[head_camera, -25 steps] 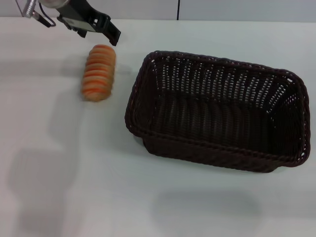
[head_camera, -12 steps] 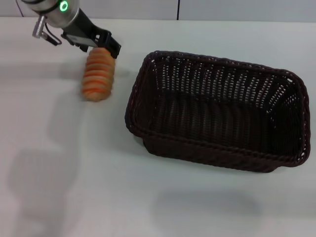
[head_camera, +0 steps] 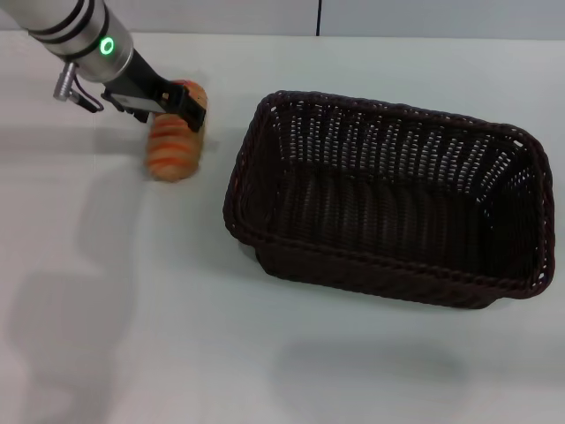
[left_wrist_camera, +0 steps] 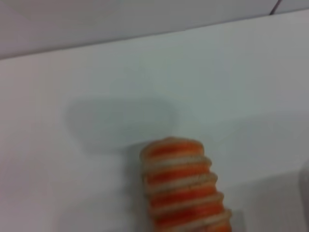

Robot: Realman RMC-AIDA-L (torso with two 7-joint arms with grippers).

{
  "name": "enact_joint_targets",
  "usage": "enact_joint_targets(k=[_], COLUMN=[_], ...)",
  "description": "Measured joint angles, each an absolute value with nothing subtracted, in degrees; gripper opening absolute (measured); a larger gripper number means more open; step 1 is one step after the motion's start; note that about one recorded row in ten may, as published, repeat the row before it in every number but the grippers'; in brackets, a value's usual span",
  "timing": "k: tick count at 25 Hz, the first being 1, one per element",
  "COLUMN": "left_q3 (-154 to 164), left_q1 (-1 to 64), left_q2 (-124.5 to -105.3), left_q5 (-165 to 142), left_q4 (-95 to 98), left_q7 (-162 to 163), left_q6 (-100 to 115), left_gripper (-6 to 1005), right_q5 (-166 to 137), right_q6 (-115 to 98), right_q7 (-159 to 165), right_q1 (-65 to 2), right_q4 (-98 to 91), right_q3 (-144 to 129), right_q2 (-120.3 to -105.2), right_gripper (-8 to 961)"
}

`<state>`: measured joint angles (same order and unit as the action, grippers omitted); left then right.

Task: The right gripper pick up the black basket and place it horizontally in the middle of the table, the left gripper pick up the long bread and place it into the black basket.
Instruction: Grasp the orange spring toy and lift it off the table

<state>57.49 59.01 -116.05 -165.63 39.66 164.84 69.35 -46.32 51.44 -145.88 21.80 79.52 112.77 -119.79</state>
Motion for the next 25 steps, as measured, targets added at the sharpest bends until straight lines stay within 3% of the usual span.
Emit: enact_joint_targets(k=[25], left_q3=[57.7], left_q1=[57.9], left_q2=[-116.94], left_q5=[-165.6], left_q4=[36.5], left_q7=[164.4], left_q6=[67.9], left_gripper=[766], right_q5=[-46.3], right_q6=[51.3], right_q7=[-145.4], right_q1=[20.1], right_q4=[79.8], right_q3=[111.5], right_q2=[-119.53], right_gripper=[496])
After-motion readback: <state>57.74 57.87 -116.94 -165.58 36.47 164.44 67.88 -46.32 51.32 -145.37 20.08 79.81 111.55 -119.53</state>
